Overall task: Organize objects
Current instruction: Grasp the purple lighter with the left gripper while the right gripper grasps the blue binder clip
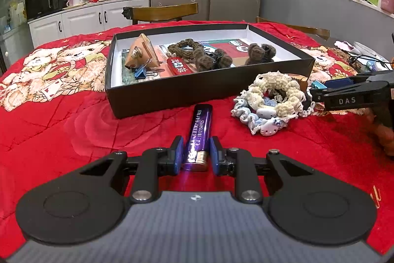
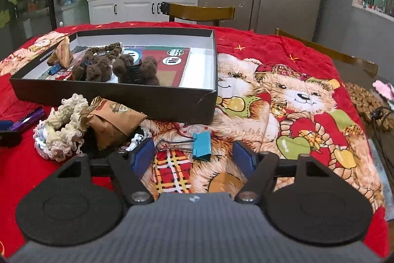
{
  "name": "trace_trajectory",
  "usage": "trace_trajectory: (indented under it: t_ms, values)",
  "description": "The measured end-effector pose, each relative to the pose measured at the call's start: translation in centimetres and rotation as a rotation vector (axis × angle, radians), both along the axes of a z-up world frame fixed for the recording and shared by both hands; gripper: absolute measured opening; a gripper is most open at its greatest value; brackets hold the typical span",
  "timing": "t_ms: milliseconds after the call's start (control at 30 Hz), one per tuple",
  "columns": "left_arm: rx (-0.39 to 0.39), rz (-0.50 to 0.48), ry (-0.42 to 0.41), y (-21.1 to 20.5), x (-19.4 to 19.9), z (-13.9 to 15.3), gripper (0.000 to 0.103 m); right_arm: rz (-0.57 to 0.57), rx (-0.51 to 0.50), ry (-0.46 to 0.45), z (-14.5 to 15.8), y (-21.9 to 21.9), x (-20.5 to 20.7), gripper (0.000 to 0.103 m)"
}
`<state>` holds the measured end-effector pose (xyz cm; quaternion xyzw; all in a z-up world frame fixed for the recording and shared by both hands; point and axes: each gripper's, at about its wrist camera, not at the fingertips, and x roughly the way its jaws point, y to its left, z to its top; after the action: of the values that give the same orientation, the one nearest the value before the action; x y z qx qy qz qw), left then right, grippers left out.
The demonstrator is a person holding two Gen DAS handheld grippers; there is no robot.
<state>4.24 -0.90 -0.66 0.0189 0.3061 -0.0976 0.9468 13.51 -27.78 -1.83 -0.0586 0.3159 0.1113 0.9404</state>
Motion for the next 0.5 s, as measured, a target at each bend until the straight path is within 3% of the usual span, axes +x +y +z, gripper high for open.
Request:
trace_trajectory:
  t_ms: [67, 133, 267, 500]
  values:
    - [0.009, 0.004, -0.002, -0.1, 0.0, 0.0, 0.028, 0.01, -0.003, -0.004, 0.1, 0.1, -0.1, 0.067]
    - [0.017, 0.018, -0.004, -0.1, 0.0, 0.0, 0.027, 0.031, -0.014, -0.015, 0.2, 0.7, -0.5, 0.051]
    - [0.0, 0.038, -0.003, 0.3, 0.0, 0.0, 0.025, 0.025, -0.076, -0.042, 0.2, 2.1, -1.2, 0.051]
    - [-0.01, 0.062, -0.024, 0.4, -0.4, 0.3, 0.025, 0.0, -0.001, -0.021, 0.4, 1.1, -1.2, 0.05]
